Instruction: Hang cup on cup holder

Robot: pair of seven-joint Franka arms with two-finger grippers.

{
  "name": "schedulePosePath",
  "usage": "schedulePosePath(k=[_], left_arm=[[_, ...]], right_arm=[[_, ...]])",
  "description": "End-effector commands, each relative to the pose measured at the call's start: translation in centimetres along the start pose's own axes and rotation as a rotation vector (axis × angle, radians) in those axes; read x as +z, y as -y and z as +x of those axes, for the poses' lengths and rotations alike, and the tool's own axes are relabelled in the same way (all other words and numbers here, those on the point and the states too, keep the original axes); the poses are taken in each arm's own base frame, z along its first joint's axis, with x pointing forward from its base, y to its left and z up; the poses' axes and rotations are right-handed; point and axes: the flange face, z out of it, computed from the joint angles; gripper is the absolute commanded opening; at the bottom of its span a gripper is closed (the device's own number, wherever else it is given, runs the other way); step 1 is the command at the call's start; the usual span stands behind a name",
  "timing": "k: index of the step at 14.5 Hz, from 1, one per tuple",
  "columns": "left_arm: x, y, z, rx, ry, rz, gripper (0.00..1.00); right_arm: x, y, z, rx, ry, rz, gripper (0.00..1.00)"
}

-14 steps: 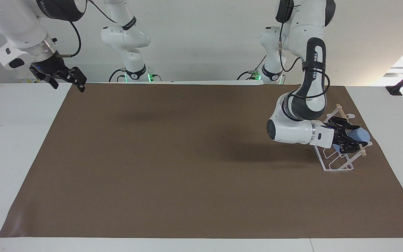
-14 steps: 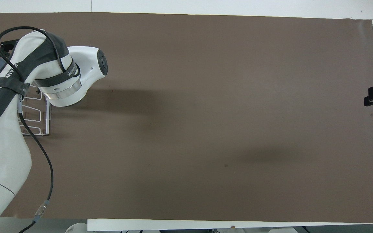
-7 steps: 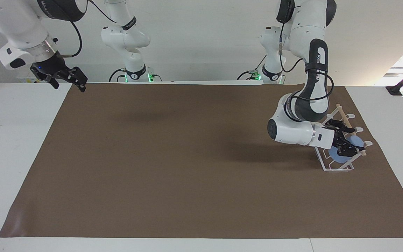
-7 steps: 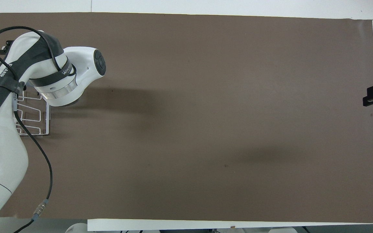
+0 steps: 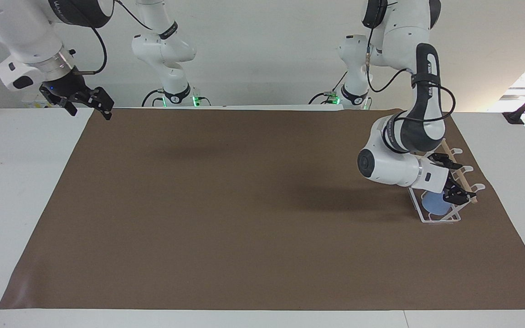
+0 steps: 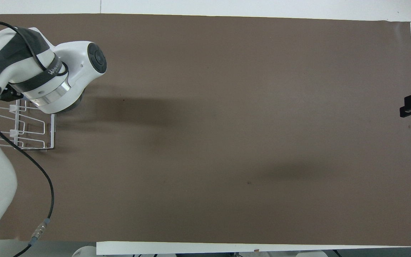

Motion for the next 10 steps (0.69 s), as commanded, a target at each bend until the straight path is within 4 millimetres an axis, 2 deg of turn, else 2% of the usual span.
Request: schedulePosePath(k=[1,3,7,10], left_arm=[[-0.3,2.7,6.7,0.131,0.164,-0.022,1.0],[0.1,3.8,8.3,0.295,0.271,-0.034,1.0],[0.0,6.4,12.4,0.562,0.495,-0.163,1.0],[1.1,8.1,14.7,0.724,0.699,-0.297,1.0]], right_arm=[[0.0,-0.2,-0.8,-0.017,0.003,0.0,1.0],[0.0,-0.2,-0.8,-0.017,0.003,0.0,1.0],[0.0,-0.1,-0.8,-0.018,0.002,0.0,1.0],[0.0,-0.1,-0.8,-0.018,0.004,0.0,1.0]])
